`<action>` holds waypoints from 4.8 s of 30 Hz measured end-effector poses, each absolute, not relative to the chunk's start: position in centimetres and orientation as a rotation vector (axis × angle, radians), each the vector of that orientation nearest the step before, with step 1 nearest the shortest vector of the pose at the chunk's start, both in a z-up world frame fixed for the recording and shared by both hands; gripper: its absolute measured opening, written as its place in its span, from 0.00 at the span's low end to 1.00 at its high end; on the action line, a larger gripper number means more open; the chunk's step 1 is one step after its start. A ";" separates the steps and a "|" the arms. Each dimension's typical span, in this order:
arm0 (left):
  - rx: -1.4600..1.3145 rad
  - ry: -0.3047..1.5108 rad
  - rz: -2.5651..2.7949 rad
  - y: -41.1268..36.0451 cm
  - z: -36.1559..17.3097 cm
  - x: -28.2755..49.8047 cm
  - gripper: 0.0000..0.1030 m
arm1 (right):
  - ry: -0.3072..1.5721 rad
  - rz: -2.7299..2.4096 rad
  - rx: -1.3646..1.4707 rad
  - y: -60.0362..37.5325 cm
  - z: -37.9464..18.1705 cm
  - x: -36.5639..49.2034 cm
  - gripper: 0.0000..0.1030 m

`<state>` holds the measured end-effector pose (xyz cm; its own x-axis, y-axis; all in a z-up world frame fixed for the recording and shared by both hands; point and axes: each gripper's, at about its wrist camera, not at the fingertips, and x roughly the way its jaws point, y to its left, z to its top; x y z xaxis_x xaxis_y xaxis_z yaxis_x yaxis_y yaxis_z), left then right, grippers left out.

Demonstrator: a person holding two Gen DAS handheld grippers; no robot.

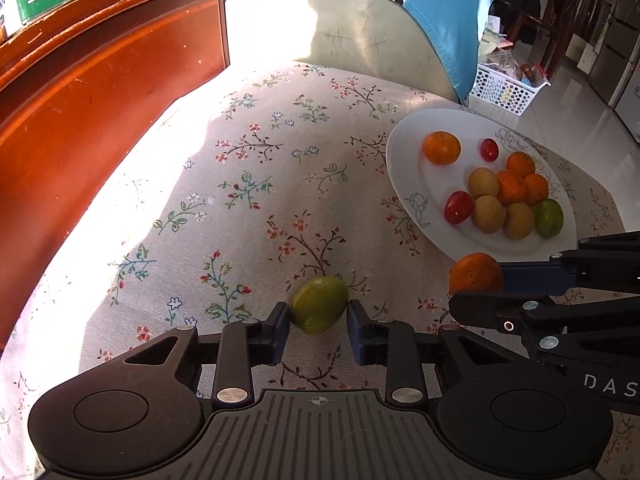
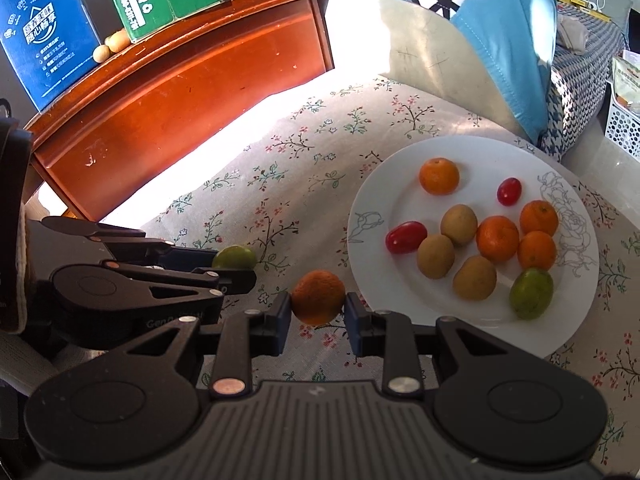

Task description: Organize fruits

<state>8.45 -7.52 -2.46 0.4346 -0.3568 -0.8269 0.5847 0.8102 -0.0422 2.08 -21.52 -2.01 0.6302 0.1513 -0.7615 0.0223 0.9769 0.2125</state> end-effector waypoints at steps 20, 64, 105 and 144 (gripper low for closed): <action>0.182 0.818 -0.653 -10.9 2.3 9.0 0.27 | 0.658 -0.087 0.359 -30.3 4.5 0.9 0.28; 0.245 0.853 -0.644 -17.5 1.2 8.5 0.71 | 0.741 -0.291 0.527 -33.8 1.0 2.6 0.63; 0.257 0.913 -0.364 -13.0 4.8 4.2 0.91 | 0.839 -0.494 0.299 -29.0 2.6 -3.6 0.89; 0.384 0.937 -0.304 -15.6 2.4 4.2 0.91 | 0.921 -0.531 0.231 -28.1 1.0 -2.3 0.93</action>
<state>4.21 -15.61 2.35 0.5586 -0.0865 -0.8249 0.4142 0.8908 0.1871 -2.31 -28.06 0.96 0.4886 -0.3361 -0.8051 0.5287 0.8482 -0.0332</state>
